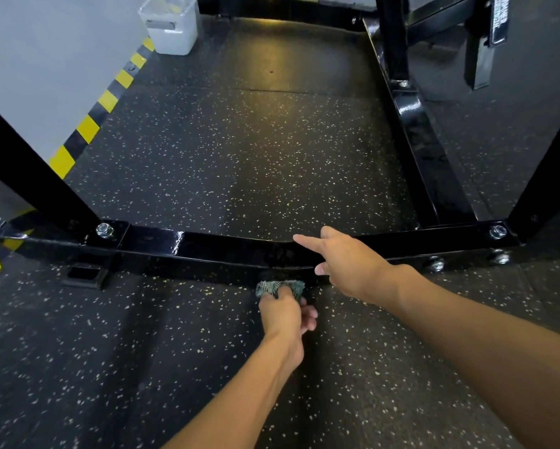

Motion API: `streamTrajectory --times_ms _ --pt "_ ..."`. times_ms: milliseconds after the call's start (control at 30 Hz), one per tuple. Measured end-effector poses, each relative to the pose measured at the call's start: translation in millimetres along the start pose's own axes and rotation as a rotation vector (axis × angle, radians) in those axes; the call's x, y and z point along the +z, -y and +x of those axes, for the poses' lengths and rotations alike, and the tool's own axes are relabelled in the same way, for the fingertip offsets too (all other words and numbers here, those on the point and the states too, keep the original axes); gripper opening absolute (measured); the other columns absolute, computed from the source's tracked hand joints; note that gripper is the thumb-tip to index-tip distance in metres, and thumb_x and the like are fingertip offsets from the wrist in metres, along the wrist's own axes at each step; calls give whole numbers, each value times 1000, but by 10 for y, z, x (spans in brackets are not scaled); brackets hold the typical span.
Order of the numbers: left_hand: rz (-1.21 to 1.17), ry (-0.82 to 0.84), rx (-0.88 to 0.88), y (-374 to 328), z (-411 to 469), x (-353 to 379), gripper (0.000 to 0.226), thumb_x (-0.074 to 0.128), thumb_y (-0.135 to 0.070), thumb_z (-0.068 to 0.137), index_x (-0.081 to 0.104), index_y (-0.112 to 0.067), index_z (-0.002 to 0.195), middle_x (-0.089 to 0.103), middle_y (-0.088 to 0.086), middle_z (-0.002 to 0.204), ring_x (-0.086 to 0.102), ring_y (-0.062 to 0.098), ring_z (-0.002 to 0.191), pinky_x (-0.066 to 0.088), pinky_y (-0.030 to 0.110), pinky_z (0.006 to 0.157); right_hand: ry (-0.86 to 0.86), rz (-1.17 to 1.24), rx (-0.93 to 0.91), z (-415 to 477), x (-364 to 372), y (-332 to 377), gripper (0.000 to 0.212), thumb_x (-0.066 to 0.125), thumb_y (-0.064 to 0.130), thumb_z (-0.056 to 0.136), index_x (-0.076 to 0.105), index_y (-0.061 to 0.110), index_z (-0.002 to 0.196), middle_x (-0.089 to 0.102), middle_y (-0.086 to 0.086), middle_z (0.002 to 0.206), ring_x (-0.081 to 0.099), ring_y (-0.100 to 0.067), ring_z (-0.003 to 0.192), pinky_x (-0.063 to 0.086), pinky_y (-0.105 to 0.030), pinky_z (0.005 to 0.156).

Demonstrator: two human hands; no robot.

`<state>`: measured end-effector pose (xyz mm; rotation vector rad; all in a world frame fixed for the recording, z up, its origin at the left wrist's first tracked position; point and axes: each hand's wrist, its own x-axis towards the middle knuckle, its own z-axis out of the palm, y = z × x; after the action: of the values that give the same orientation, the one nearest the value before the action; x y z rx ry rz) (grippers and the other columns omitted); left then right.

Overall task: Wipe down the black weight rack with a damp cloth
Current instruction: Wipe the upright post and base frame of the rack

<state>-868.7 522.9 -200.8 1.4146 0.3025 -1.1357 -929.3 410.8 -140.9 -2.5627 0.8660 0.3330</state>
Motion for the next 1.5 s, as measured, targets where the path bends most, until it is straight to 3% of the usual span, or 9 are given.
streamTrajectory --times_ms 167,433,667,867,1033,1200,1333,1433,1500 --pt "22 -42 66 -34 0 -35 20 37 -16 106 43 -7 123 50 10 79 50 14 44 36 26 37 -23 -1 2 32 18 -29 77 53 -4 97 21 35 155 29 9 94 45 3 64 35 -19 53" --pt "103 19 145 -119 -60 -86 15 34 -13 105 45 -7 96 48 11 77 50 17 45 36 27 37 -28 12 -4 20 40 -42 77 51 -6 96 23 34 155 30 9 93 49 4 69 34 -19 52" --pt "104 26 82 -189 -61 -92 15 34 -14 106 46 -6 103 50 10 76 50 17 47 39 26 37 -21 -21 -3 34 32 -24 78 51 -5 96 20 34 156 31 7 98 53 1 75 41 -21 59" --pt "48 11 -45 -185 6 -224 36 41 -9 106 40 -6 141 63 17 99 69 22 69 59 30 56 -17 -52 14 10 56 -5 79 53 -3 96 17 34 156 33 4 101 64 -14 91 41 -23 60" --pt "178 187 59 64 -293 -150 25 50 -4 102 52 -10 126 68 12 107 73 19 77 62 30 72 -11 -37 47 77 24 -3 70 55 10 100 21 37 155 36 4 100 51 -8 72 40 -24 62" --pt "262 -29 133 72 -125 110 15 60 -14 98 50 -14 109 74 6 77 73 15 62 59 28 65 -33 -60 33 59 38 -17 66 56 16 100 24 36 155 37 2 104 53 -17 85 43 -28 71" --pt "293 -220 220 19 -7 -86 26 61 -16 97 48 -12 119 74 10 86 72 11 58 49 15 46 -31 -42 41 67 64 -34 72 55 9 100 20 37 155 33 7 109 50 -6 71 37 -17 59" --pt "303 -246 344 -154 3 -377 19 54 -15 100 46 -16 117 73 7 76 72 14 56 56 23 53 -30 -63 35 57 99 -45 76 55 5 99 17 36 156 35 6 106 53 -9 72 36 -18 58" --pt "316 -148 354 -213 -75 -535 23 51 -8 101 47 -20 121 69 3 90 72 13 62 61 31 61 -26 -36 36 37 78 -14 73 54 6 99 19 35 156 36 4 109 49 -8 71 36 -18 58"
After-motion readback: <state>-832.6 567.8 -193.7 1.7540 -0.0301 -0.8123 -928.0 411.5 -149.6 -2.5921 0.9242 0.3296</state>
